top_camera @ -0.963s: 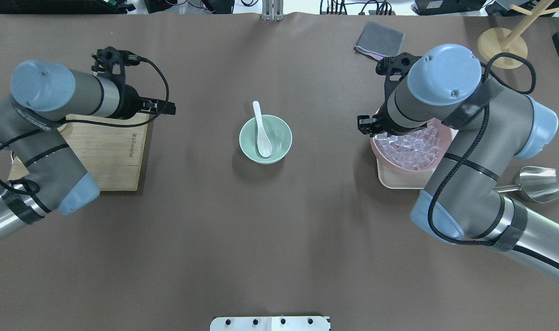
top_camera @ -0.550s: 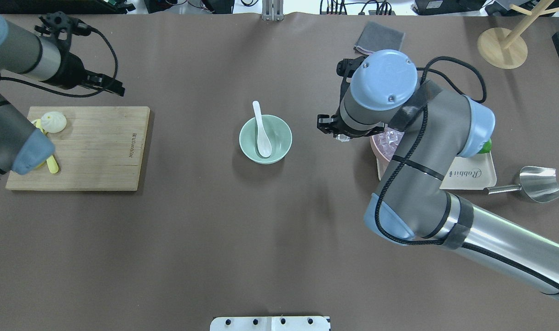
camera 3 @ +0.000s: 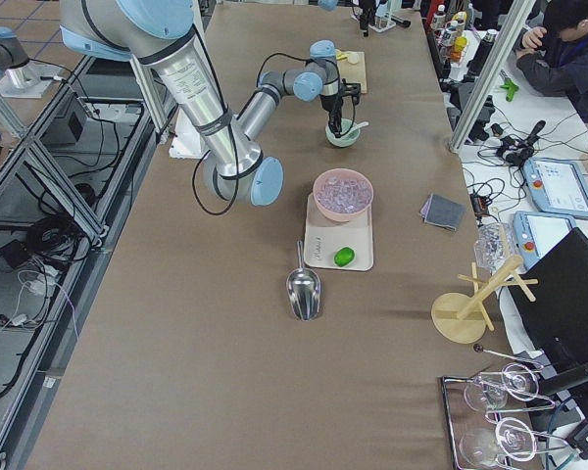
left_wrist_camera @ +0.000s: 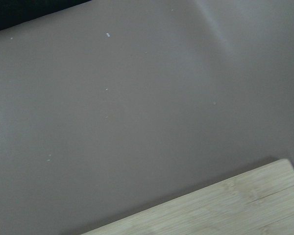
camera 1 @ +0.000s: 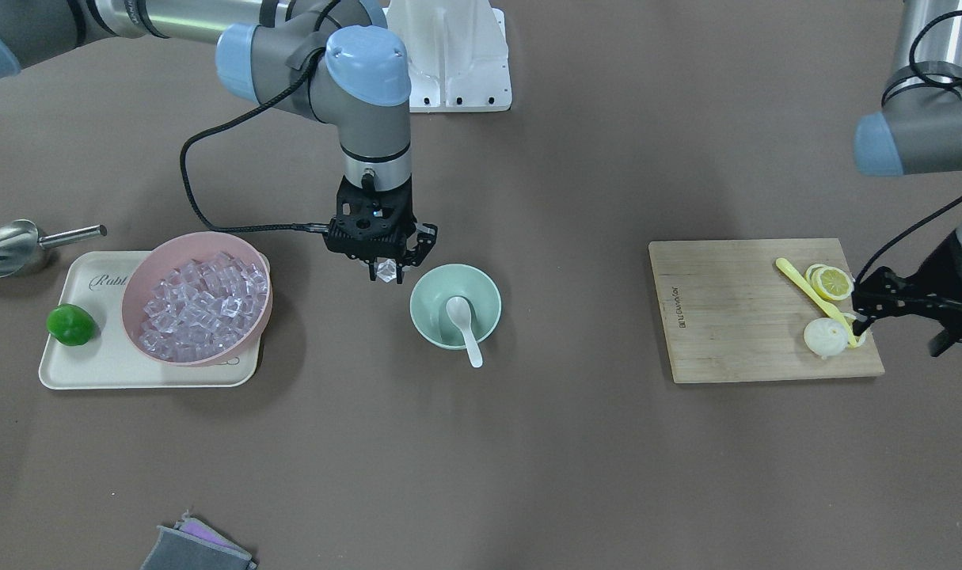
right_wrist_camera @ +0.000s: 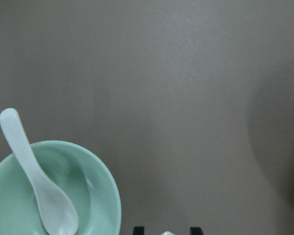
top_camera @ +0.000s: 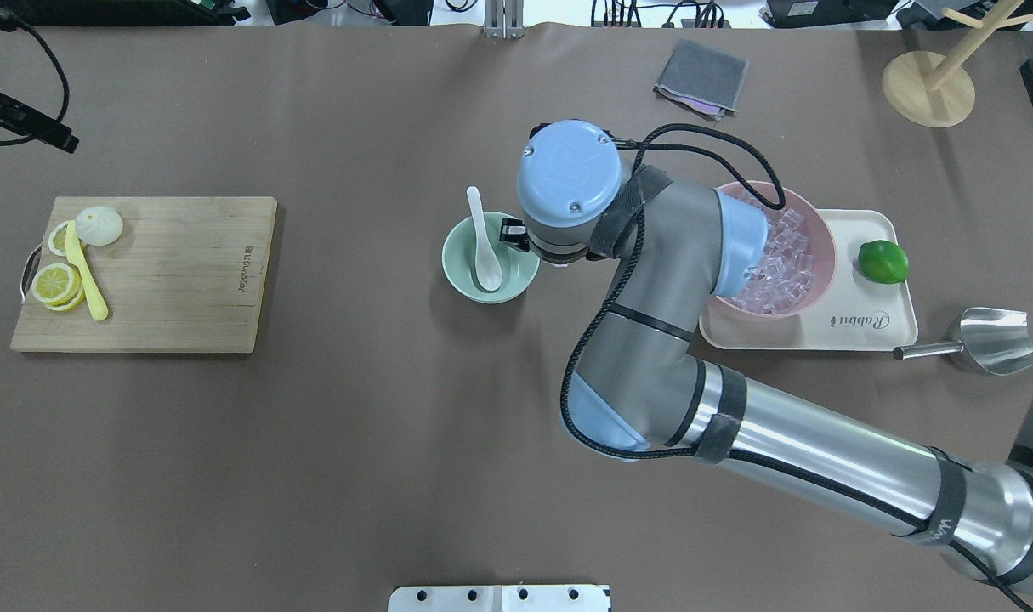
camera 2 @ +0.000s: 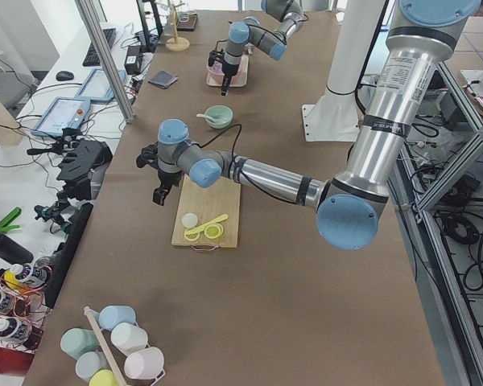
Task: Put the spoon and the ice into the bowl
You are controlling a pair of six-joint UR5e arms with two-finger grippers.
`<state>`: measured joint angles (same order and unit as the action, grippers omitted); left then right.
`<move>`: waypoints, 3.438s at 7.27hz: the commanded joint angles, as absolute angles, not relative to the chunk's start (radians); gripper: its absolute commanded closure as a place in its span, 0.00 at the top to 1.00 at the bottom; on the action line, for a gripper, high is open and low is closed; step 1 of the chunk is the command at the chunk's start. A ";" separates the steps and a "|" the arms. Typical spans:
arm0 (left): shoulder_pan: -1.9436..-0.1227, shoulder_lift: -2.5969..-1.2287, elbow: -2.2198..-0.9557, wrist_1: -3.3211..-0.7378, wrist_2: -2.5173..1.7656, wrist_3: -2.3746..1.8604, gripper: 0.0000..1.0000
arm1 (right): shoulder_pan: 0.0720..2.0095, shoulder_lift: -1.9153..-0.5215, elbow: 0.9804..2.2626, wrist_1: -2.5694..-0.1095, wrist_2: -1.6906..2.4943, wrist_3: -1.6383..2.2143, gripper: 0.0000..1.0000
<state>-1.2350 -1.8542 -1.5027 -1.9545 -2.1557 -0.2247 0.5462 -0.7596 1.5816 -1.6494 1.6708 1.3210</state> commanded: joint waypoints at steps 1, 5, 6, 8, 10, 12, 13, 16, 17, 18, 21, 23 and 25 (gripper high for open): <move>-1.279 -1.833 -1.482 -1.945 -2.158 -0.147 0.99 | 0.485 -0.669 1.469 -1.648 1.594 1.394 0.00; -1.281 -1.818 -1.479 -1.945 -2.187 -0.147 0.99 | 0.456 -0.658 1.358 -1.468 1.532 1.509 0.99; -1.287 -1.818 -1.480 -1.945 -2.206 -0.149 0.99 | 0.459 -0.658 1.365 -1.470 1.532 1.503 1.00; -1.340 -1.784 -1.502 -1.915 -2.278 -0.147 0.99 | 0.494 -0.664 1.390 -1.474 1.549 1.473 1.00; -1.368 -1.661 -1.592 -1.887 -2.295 -0.146 0.99 | 0.569 -0.689 1.390 -1.474 1.610 1.392 1.00; -1.449 -1.545 -1.684 -1.791 -2.295 0.008 0.99 | 0.652 -0.767 1.423 -1.465 1.667 1.251 1.00; -1.504 -1.545 -1.686 -1.701 -2.293 0.135 0.99 | 0.696 -0.822 1.471 -1.465 1.716 1.180 1.00; -1.563 -1.562 -1.695 -1.551 -2.281 0.219 0.99 | 0.854 -0.919 1.528 -1.476 1.871 0.943 1.00; -1.563 -1.554 -1.697 -1.536 -2.272 0.207 0.99 | 0.926 -0.963 1.545 -1.477 1.943 0.842 1.00; -1.563 -1.562 -1.691 -1.534 -2.260 0.193 0.99 | 1.022 -1.026 1.567 -1.477 2.038 0.705 1.00; -1.563 -1.543 -1.674 -1.589 -2.269 0.173 0.99 | 1.297 -1.295 1.640 -1.477 2.224 0.262 1.00; -1.563 -1.545 -1.675 -1.595 -2.270 0.172 0.99 | 1.456 -1.514 1.696 -1.477 2.224 -0.025 1.00; -1.563 -1.545 -1.674 -1.594 -2.272 0.169 0.99 | 1.544 -1.775 1.787 -1.474 2.209 -0.101 1.00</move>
<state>-1.5626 -1.5453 -1.6746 -1.5942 -2.2705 0.1707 1.4837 -1.6179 1.7319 -1.4753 2.2177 -0.0436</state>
